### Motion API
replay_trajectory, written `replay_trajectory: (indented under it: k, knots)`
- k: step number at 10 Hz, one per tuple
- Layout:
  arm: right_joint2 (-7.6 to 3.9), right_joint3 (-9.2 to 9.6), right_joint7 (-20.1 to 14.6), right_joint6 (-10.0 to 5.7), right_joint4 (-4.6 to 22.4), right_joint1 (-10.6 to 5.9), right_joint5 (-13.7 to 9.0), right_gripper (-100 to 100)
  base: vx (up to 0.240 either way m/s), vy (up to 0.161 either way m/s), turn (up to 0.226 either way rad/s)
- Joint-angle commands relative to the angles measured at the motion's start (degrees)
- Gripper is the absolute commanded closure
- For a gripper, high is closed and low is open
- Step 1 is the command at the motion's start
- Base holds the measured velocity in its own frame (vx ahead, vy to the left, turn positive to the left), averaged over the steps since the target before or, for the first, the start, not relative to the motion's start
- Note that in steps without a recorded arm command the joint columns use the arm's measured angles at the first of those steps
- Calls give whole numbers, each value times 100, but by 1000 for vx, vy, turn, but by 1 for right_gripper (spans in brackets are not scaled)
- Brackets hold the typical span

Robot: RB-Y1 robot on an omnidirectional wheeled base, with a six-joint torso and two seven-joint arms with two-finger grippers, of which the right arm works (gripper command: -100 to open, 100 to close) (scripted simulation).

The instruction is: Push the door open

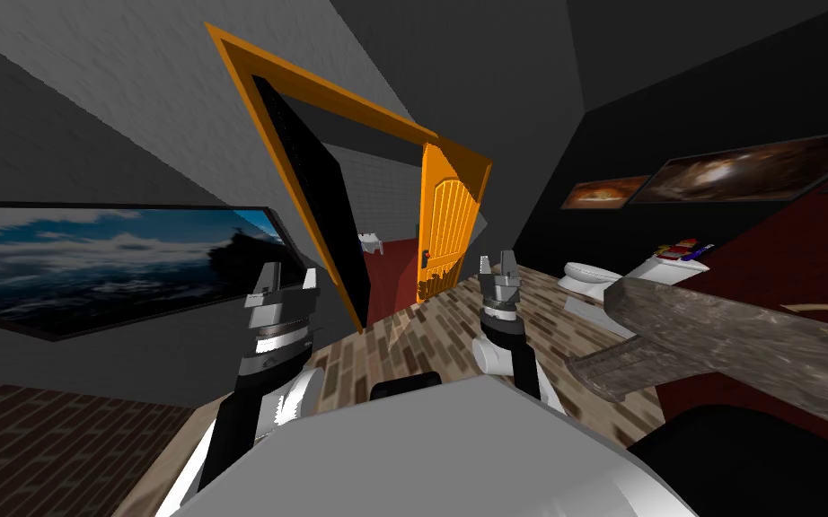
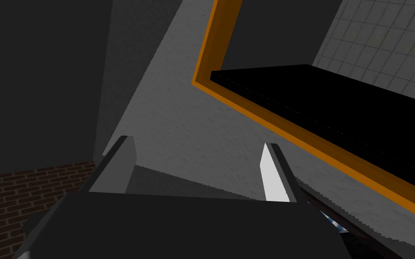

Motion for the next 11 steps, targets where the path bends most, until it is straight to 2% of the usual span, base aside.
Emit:
replay_trajectory:
  k: [1, 4, 7, 10, 11]
  knots:
    - [-32, 24, -21, 14, 172, -96, -15, -100, 106, -39, 4]
    - [-89, 71, -64, 42, 519, -290, -44, -100, 35, -48, 16]
    - [-160, 140, -125, 82, 1019, -570, -87, -100, 67, -56, 17]
    - [-236, 226, -202, 132, 1606, -920, -140, -100, 90, -72, 23]
    - [-236, 226, -202, 132, 1646, -920, -140, -100, 56, -52, 10]
